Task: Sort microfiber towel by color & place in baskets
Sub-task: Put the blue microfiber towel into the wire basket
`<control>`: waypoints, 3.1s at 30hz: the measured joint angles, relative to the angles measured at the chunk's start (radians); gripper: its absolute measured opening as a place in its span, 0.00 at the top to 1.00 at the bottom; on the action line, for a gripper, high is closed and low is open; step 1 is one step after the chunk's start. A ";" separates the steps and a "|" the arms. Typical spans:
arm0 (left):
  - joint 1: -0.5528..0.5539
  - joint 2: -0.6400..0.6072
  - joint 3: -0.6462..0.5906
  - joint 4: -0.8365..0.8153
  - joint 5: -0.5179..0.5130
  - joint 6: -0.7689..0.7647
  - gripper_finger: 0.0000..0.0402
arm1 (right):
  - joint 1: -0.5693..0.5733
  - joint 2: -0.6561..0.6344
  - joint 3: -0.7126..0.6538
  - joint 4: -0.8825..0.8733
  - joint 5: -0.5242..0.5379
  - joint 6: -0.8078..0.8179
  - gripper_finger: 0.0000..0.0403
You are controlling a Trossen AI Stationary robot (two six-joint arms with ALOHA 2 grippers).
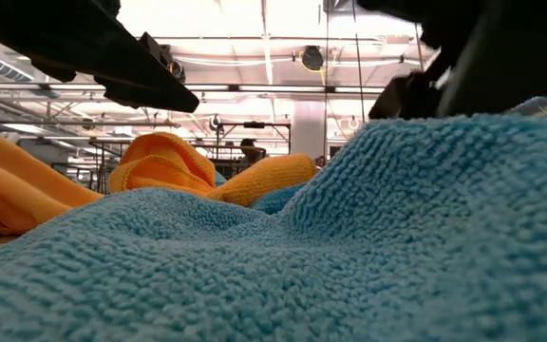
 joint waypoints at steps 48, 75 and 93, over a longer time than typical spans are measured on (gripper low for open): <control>0.032 0.000 0.000 0.160 -0.047 0.009 0.42 | -0.012 -0.181 0.157 -0.389 0.194 -0.351 0.97; 0.078 0.001 0.000 0.516 0.020 0.234 0.42 | -0.017 -0.263 0.156 -0.403 0.538 -0.459 0.97; 0.069 -0.054 0.000 0.449 0.025 0.292 0.42 | -0.020 -0.263 0.155 -0.435 0.583 -0.460 0.97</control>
